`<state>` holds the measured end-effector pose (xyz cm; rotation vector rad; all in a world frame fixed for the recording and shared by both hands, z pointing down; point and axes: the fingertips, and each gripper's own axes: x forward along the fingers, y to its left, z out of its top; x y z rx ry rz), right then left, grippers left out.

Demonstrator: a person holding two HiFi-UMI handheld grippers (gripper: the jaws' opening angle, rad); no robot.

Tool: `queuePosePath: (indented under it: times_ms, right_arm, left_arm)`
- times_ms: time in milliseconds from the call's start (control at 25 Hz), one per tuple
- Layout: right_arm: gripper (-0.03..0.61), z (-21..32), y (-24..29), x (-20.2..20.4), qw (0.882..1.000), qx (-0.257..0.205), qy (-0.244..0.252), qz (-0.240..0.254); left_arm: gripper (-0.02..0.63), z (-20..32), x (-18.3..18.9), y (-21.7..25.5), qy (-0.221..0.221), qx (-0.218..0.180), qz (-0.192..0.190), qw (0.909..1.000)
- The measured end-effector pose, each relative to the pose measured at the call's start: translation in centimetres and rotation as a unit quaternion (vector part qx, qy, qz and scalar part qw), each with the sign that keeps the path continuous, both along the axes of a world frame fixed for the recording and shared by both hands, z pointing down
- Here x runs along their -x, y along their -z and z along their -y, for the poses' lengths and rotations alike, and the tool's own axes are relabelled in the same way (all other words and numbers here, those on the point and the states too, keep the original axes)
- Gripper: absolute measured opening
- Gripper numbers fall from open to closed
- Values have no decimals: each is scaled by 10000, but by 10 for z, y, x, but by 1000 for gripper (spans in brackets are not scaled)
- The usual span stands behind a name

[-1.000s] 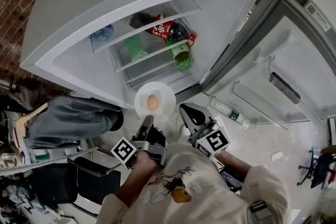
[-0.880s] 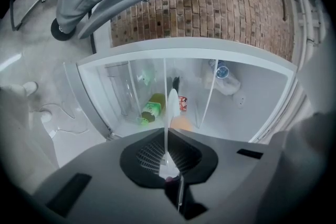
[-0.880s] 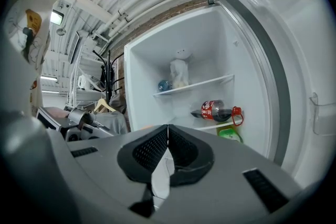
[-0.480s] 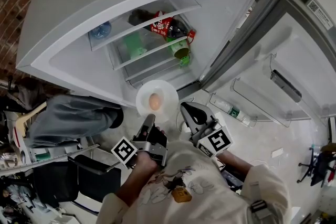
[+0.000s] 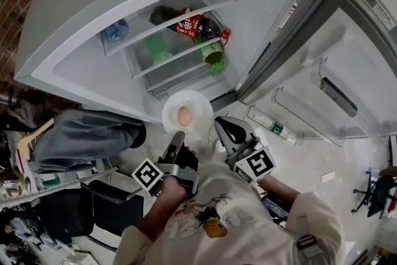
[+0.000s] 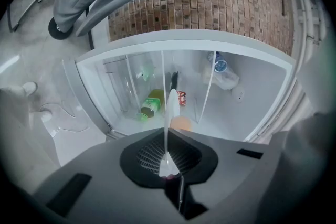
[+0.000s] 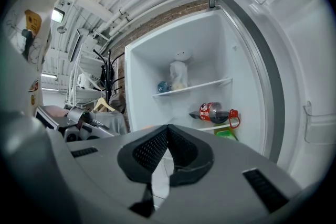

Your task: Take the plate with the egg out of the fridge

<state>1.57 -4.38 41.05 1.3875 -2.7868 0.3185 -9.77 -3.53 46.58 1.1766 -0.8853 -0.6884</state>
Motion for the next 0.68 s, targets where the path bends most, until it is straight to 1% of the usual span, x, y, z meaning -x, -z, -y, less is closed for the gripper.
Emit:
queuePosePath:
  times_ms: [680]
  right_arm:
    - [6, 4, 1, -8, 10000, -48, -49, 16]
  left_arm:
    - [17, 6, -1, 2, 39, -57, 43, 10000]
